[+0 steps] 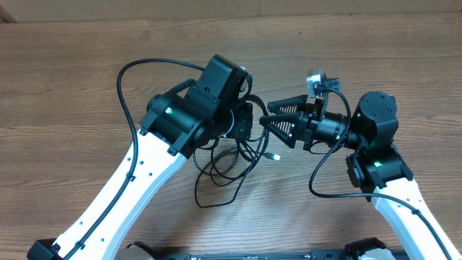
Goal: Untangle cables
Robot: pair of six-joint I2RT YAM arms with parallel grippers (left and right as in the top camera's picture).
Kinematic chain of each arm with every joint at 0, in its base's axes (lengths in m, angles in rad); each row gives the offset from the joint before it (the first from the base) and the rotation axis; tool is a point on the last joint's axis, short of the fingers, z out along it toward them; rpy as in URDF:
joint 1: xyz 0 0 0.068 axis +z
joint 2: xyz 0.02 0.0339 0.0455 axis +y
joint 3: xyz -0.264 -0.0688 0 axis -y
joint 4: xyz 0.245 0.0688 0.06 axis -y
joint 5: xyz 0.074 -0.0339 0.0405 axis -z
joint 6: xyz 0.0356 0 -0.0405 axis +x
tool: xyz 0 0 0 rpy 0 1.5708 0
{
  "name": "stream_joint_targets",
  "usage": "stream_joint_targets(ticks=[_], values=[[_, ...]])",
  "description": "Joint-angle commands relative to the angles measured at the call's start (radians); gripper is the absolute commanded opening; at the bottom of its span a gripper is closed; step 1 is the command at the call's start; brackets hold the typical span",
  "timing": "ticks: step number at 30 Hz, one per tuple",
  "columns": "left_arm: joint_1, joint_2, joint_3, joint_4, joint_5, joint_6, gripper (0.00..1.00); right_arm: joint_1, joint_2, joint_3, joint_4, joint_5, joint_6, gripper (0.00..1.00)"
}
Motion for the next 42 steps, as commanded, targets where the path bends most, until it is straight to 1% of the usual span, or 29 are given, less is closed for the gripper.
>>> stream_joint_targets(ticks=[1, 5, 14, 16, 22, 23, 27, 29, 30, 32, 35, 42], values=[[-0.005, 0.008, 0.01, 0.021, 0.014, 0.0, 0.04, 0.0, -0.005, 0.007, -0.012, 0.009, -0.011, 0.66], [-0.005, 0.008, 0.01, 0.035, 0.03, 0.0, 0.04, 0.0, -0.005, 0.007, -0.049, 0.009, -0.012, 0.66], [-0.005, 0.008, 0.01, 0.064, 0.029, 0.0, 0.04, 0.0, -0.005, 0.007, -0.05, -0.055, -0.012, 0.65], [-0.005, 0.008, 0.01, 0.073, 0.025, 0.0, 0.04, 0.0, -0.005, 0.007, -0.049, -0.071, -0.012, 0.63], [-0.005, 0.008, 0.01, 0.079, 0.019, 0.0, 0.04, 0.0, -0.005, 0.007, -0.049, -0.078, -0.011, 0.62], [-0.005, 0.008, 0.01, 0.079, 0.019, 0.0, 0.04, 0.0, -0.005, 0.007, -0.049, -0.079, -0.011, 0.61], [-0.005, 0.008, 0.01, 0.077, 0.019, 0.0, 0.04, 0.0, -0.005, 0.007, -0.049, -0.085, -0.012, 0.53], [-0.005, 0.008, 0.01, 0.072, 0.019, 0.0, 0.04, 0.0, -0.005, 0.007, -0.046, -0.085, -0.012, 0.53], [-0.005, 0.008, 0.01, 0.063, 0.019, 0.0, 0.04, 0.0, -0.005, 0.007, -0.044, -0.08, -0.012, 0.56], [-0.003, 0.008, 0.01, 0.047, 0.011, -0.001, 0.04, -0.002, -0.005, 0.007, -0.043, -0.051, -0.012, 0.57], [0.003, 0.008, 0.01, 0.031, -0.037, -0.004, 0.04, -0.002, -0.005, 0.007, -0.044, -0.02, -0.011, 0.58], [0.027, 0.008, 0.01, 0.019, -0.037, -0.029, 0.04, -0.002, -0.005, 0.007, -0.043, -0.013, -0.011, 0.59]])
